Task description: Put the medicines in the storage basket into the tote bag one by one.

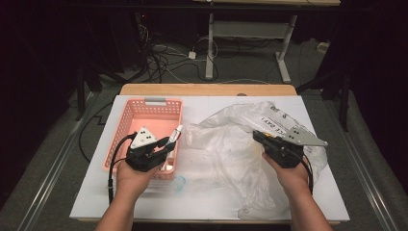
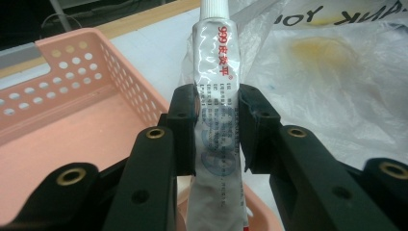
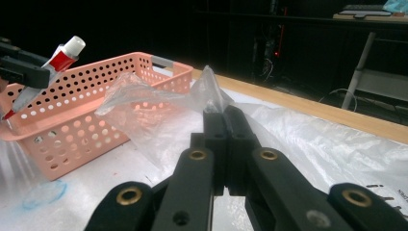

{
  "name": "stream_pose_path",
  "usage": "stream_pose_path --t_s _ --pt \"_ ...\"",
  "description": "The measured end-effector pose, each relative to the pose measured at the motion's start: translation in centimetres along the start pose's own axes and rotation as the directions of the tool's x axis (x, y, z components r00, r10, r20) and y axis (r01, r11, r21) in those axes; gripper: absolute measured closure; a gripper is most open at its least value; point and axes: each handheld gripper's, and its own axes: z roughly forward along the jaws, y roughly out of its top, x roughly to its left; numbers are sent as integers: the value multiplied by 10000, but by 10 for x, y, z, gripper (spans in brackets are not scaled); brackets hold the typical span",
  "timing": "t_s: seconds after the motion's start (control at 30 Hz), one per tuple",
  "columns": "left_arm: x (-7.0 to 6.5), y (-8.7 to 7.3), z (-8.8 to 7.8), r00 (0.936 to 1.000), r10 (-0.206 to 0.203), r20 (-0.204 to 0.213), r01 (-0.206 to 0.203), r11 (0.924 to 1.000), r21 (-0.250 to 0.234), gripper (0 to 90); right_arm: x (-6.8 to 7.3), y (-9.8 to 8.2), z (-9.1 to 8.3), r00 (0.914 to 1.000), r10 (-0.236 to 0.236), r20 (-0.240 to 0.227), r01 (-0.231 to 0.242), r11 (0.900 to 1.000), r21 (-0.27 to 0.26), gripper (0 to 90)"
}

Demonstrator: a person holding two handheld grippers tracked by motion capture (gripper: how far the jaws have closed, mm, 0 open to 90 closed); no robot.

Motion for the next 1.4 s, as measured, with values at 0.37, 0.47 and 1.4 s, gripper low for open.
stream_pose_path --t_s 0.37,0.47,1.4 --pt "-18 3 4 9983 299 493 -295 9995 -100 683 -1 0 -1 9999 111 0 -111 9999 -55 900" --pt "-21 3 8 9974 394 608 -393 9992 -32 684 -1 0 0 9998 158 -75 -158 9999 -18 900" --pt "-54 1 42 9873 593 1471 -615 9980 106 684 1 0 1 9999 92 -123 -92 9999 -59 900"
